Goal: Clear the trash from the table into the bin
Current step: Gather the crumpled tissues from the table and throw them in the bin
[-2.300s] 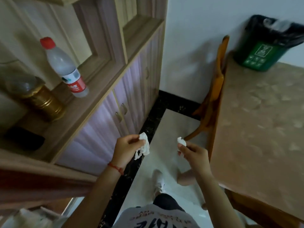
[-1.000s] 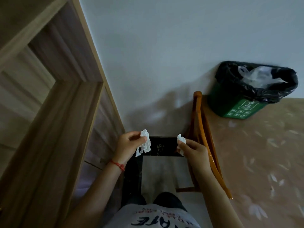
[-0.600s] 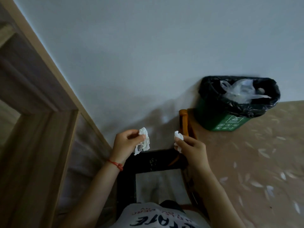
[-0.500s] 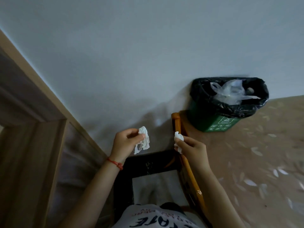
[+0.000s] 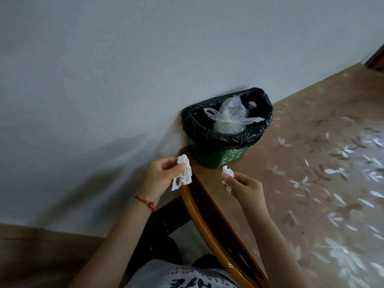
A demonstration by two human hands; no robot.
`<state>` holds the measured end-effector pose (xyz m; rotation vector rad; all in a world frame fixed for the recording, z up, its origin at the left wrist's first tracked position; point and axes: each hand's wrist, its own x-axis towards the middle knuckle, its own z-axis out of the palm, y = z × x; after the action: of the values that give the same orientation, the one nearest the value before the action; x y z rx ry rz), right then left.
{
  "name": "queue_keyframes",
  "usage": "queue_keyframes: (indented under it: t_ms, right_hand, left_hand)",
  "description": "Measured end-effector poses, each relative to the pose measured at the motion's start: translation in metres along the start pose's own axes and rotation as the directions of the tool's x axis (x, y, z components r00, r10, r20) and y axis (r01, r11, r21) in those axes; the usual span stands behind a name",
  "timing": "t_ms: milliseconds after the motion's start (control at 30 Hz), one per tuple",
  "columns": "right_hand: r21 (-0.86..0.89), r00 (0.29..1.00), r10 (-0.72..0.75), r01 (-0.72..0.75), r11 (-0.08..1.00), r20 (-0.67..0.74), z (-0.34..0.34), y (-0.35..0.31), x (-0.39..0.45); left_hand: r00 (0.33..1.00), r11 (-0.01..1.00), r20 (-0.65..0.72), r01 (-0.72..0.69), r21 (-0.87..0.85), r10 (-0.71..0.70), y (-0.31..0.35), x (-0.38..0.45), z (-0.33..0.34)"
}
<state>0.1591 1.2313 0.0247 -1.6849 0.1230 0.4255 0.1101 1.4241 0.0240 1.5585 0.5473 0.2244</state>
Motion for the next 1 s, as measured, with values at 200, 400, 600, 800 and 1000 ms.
queue_keyframes:
  t_ms: [200,400,600,800,1000]
  right_hand:
    - [0.09,0.987,0.021,-0.007,0.996,-0.158,0.006,-0.014,0.016]
    - [0.151,0.963,0.016,0.026,0.988,-0.27,0.029,-0.029,0.035]
    - [0.179,0.942,-0.03,0.095,0.979,-0.333,0.041,-0.05,0.052]
    - [0.177,0.935,-0.081,0.15,0.973,-0.345,0.039,-0.076,0.07]
    - [0.11,0.914,-0.133,0.188,0.976,-0.383,0.034,-0.1,0.092]
  left_hand:
    - [0.986,0.999,0.164,-0.014,0.043,0.006,0.018,0.05,0.012]
    - [0.955,0.998,0.295,-0.024,0.065,0.004,0.03,0.1,0.006]
    - [0.924,0.996,0.381,-0.053,0.077,0.02,0.04,0.13,0.005]
    - [0.911,0.995,0.408,-0.091,0.038,0.068,0.061,0.148,0.016]
    - [0.911,0.996,0.402,-0.09,-0.016,0.089,0.076,0.157,0.03]
